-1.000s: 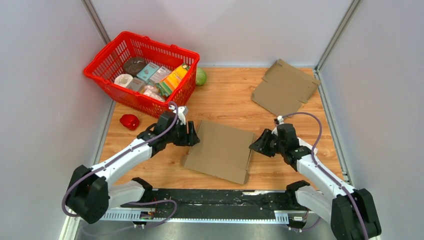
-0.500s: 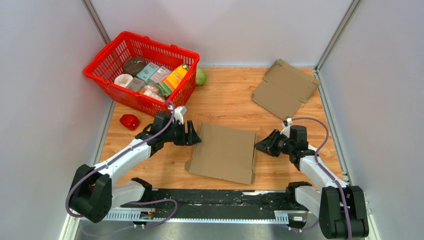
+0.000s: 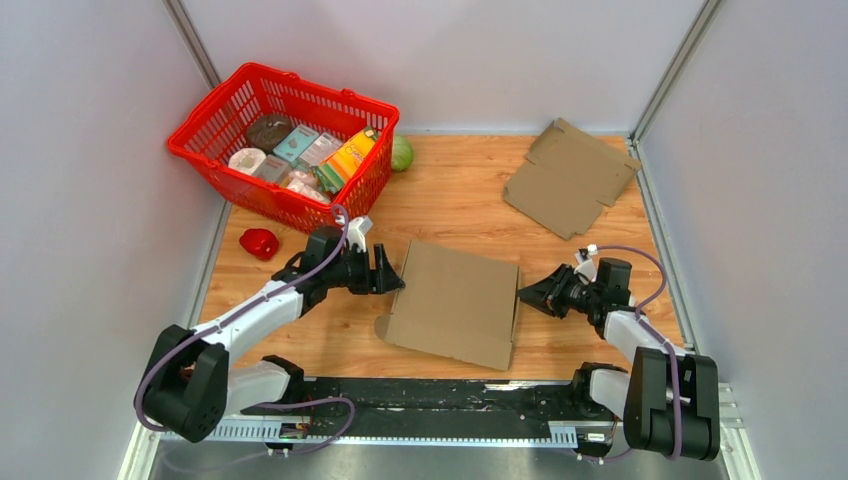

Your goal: Fold the paper box

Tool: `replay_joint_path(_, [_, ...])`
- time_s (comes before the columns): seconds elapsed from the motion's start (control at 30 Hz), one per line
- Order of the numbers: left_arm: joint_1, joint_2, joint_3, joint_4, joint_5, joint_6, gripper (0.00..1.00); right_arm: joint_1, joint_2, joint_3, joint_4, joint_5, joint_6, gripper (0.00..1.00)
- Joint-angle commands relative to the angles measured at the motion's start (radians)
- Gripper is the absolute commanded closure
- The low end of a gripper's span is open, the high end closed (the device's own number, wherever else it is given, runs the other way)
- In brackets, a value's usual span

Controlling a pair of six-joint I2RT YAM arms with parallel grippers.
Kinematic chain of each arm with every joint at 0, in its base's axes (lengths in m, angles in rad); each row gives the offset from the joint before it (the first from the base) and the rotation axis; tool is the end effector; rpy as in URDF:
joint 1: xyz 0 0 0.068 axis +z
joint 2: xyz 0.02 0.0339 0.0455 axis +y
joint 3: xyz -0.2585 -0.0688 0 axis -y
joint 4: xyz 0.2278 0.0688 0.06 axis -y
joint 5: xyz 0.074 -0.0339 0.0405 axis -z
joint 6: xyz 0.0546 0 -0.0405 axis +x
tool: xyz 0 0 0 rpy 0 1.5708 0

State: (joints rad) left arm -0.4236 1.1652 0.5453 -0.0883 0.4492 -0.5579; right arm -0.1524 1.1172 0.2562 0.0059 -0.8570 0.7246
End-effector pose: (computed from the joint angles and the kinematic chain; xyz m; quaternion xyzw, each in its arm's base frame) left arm 0.2016 -0.1169 0.1874 0.0335 0.8899 -0.3705 0.2641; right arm 0.1770 0.0146 0.1294 0.2300 0.8332 0.4633 0.1958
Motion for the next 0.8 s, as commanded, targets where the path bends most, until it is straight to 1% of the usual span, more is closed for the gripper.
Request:
replay_joint_path(0.0, [0.008, 0.033, -0.015, 0.136, 0.095, -0.043, 0.22, -0.015, 0.021, -0.035, -0.038, 0.082, -0.054, 0.79])
replay_joint_path(0.13, [0.008, 0.093, -0.018, 0.205, 0.166, -0.085, 0.22, -0.015, 0.021, -0.035, -0.040, 0.085, -0.056, 0.79])
replay_joint_path(0.3, [0.008, 0.129, -0.062, 0.286, 0.190, -0.131, 0.21, -0.015, 0.026, -0.034, -0.037, 0.090, -0.057, 0.79])
replay_joint_path(0.37, [0.008, 0.148, -0.088, 0.401, 0.229, -0.192, 0.21, -0.015, 0.024, -0.034, -0.038, 0.088, -0.059, 0.79])
replay_joint_path(0.4, [0.008, 0.169, -0.094, 0.444, 0.268, -0.215, 0.22, -0.015, 0.021, -0.034, -0.035, 0.087, -0.059, 0.79])
replay_joint_path(0.43, [0.008, 0.177, -0.100, 0.523, 0.281, -0.258, 0.23, -0.013, 0.023, -0.035, -0.032, 0.085, -0.059, 0.78])
replay_joint_path(0.47, [0.008, 0.185, -0.113, 0.559, 0.293, -0.279, 0.24, -0.007, 0.018, -0.035, -0.029, 0.082, -0.059, 0.78])
replay_joint_path(0.57, [0.006, 0.208, -0.125, 0.671, 0.330, -0.353, 0.30, 0.028, 0.020, -0.026, -0.020, 0.076, -0.054, 0.74])
replay_joint_path(0.6, [0.006, 0.214, -0.127, 0.694, 0.347, -0.371, 0.38, 0.036, 0.018, -0.020, -0.018, 0.069, -0.051, 0.72])
replay_joint_path(0.63, [0.006, 0.214, -0.128, 0.726, 0.353, -0.401, 0.42, 0.045, 0.013, -0.015, -0.018, 0.067, -0.045, 0.70])
replay_joint_path(0.67, [0.006, 0.212, -0.131, 0.736, 0.353, -0.411, 0.45, 0.065, -0.006, -0.005, -0.020, 0.067, -0.027, 0.69])
replay_joint_path(0.77, [0.006, 0.203, -0.140, 0.765, 0.348, -0.460, 0.51, 0.114, -0.049, 0.040, -0.062, 0.098, -0.025, 0.60])
